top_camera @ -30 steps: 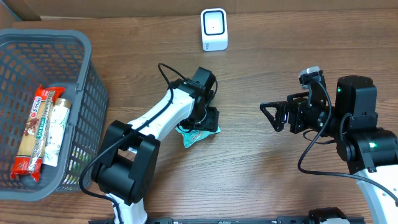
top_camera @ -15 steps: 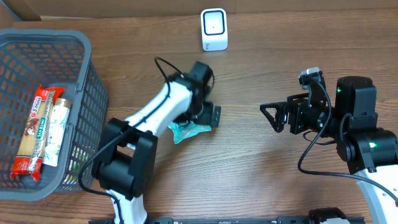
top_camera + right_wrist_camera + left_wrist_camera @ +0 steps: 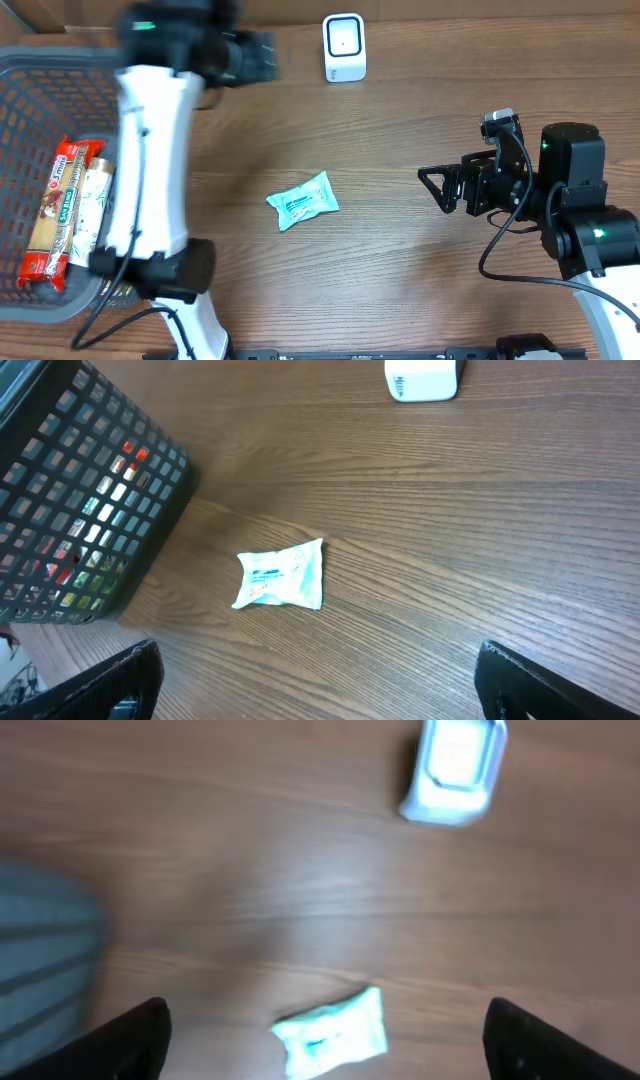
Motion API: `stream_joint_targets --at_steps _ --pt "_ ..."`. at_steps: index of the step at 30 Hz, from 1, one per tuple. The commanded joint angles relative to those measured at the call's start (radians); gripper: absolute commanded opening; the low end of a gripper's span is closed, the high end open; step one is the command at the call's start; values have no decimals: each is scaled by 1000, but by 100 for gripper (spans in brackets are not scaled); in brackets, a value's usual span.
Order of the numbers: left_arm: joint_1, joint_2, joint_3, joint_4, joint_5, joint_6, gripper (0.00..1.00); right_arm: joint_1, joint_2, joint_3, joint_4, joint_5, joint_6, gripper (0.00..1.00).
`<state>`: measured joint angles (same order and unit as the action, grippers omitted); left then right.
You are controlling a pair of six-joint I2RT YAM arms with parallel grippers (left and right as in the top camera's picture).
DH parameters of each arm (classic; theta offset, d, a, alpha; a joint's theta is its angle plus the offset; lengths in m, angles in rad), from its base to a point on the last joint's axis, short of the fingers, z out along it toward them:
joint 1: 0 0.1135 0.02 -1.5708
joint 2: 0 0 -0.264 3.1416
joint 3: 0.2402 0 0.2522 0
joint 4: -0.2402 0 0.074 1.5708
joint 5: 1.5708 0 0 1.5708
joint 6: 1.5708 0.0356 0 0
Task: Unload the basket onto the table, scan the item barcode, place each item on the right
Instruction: 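Move the left gripper back into the basket toward the white tube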
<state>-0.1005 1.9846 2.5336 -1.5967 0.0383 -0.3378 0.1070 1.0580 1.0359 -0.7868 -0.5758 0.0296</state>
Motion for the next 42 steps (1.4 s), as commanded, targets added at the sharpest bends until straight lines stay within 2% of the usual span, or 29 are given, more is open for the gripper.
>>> stream_joint_targets --at_steps 1,2,10,17,23,27,31,35,36,39,42 --pt "124 -17 154 -93 -72 -40 88 7 -2 26 2 -2 -5 100" --pt "164 -29 157 -93 -51 -7 88 7 -2 26 2 -2 -5 100" --pt "389 -87 75 -93 -9 34 81 7 -2 26 -13 -2 -5 100" --pt "585 -223 -220 -93 -66 44 81 7 -2 26 -10 -1 -5 100" --pt "749 -269 -428 -53 8 94 79 7 -2 26 -10 -1 -5 100" --pt "787 -268 -559 54 34 136 79 7 -2 26 -10 -1 -5 100" --pt "761 -268 -687 197 36 210 80 7 -2 26 -7 5 -5 100" --pt "739 -257 -802 354 -33 249 81 7 -2 26 -9 17 -5 100" --pt "737 -254 -832 404 -60 249 82 7 -2 26 -9 17 -5 100" --pt "736 -243 -932 561 -83 249 100 7 -2 26 -8 18 -5 100" --pt "734 -238 -1021 673 -83 296 100 7 -2 26 -8 25 -5 100"
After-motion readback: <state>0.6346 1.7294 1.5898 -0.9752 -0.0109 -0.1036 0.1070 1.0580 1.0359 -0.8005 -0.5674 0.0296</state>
